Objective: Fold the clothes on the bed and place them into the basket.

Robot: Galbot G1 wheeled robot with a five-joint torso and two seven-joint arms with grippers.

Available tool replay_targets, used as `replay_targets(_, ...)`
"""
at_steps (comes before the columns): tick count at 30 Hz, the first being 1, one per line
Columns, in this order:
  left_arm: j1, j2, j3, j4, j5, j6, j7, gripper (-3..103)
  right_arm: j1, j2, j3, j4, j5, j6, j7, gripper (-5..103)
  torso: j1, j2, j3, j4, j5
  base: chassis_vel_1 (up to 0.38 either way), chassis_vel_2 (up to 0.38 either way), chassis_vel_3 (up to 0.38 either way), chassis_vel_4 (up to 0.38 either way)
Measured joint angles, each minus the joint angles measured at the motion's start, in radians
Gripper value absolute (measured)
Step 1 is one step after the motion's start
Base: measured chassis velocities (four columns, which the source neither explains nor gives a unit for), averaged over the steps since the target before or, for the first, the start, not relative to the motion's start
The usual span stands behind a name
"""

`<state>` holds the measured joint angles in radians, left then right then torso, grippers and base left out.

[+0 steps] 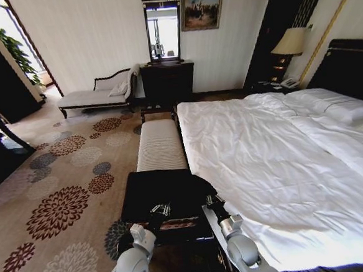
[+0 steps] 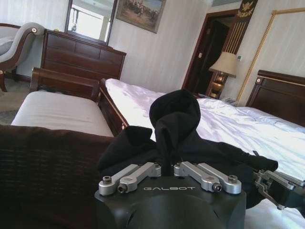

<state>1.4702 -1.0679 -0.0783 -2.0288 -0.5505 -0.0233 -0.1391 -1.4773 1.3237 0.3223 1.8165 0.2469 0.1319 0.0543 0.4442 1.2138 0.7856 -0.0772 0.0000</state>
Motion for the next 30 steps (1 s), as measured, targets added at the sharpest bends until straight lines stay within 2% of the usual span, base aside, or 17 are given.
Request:
replay_targets(15, -0.007, -0.002, -0.003, 0.008, -0.005, 0.000, 0.000, 7, -0.002, 0.003, -0.001, 0.008, 0.016, -0.002, 0.008, 7, 0.002, -0.001, 0.000, 0.0005, -0.0006, 0.099, 0.286, -0.092, -0.283)
replay_targets(25, -0.057, -0.005, 0.003, 0.037, -0.030, 0.018, -0.025, 7, 0.025, -0.014, -0.009, 0.011, 0.010, -0.041, 0.024, 7, 0.000, 0.000, 0.000, -0.0005, 0.0004, 0.012, -0.023, -0.002, 0.000)
replay_targets(30, -0.083, -0.004, 0.011, 0.068, -0.034, 0.025, -0.039, 7, 0.083, -0.070, -0.057, 0.011, 0.160, -0.126, 0.062, 7, 0.000, 0.000, 0.000, 0.0000, 0.0001, -0.004, -0.022, -0.001, 0.010)
